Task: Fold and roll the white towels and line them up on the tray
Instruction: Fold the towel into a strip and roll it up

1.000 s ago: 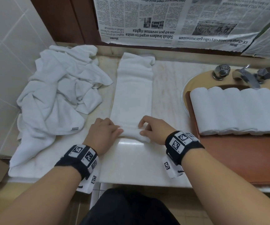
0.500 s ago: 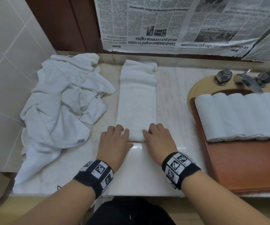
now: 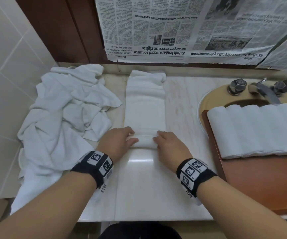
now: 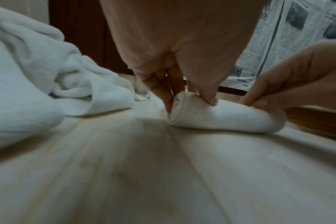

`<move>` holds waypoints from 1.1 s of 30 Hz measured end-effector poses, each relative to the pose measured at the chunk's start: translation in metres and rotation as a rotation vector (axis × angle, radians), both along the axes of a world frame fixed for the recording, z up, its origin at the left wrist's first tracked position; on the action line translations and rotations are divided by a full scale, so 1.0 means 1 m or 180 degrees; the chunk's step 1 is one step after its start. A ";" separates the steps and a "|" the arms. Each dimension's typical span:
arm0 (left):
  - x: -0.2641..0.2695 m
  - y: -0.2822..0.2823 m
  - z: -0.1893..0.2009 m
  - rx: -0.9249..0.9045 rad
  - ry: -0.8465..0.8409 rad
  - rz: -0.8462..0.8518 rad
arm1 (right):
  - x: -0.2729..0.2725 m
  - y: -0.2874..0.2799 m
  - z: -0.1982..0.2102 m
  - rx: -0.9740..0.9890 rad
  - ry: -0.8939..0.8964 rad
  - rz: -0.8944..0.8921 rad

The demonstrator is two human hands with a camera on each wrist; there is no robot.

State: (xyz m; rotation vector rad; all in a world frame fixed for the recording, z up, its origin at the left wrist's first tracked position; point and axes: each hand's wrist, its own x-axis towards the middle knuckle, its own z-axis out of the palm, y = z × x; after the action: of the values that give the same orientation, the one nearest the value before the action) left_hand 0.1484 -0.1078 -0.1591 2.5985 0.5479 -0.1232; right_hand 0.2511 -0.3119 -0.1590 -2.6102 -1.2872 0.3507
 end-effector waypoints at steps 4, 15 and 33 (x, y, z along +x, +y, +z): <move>0.007 -0.014 -0.006 0.0569 -0.0209 0.0027 | -0.003 0.007 -0.005 -0.0060 -0.0768 -0.0083; 0.014 -0.009 -0.014 0.1177 -0.0352 -0.0329 | 0.043 0.009 0.002 0.0004 0.0141 0.0149; 0.060 0.004 -0.002 0.0817 -0.0263 0.0224 | 0.086 0.038 0.009 -0.0217 0.0137 0.0222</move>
State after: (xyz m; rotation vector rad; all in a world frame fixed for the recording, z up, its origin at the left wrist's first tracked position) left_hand 0.2081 -0.1041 -0.1607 2.8121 0.6625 0.0829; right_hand 0.3374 -0.2741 -0.1497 -2.6025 -1.3778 0.4678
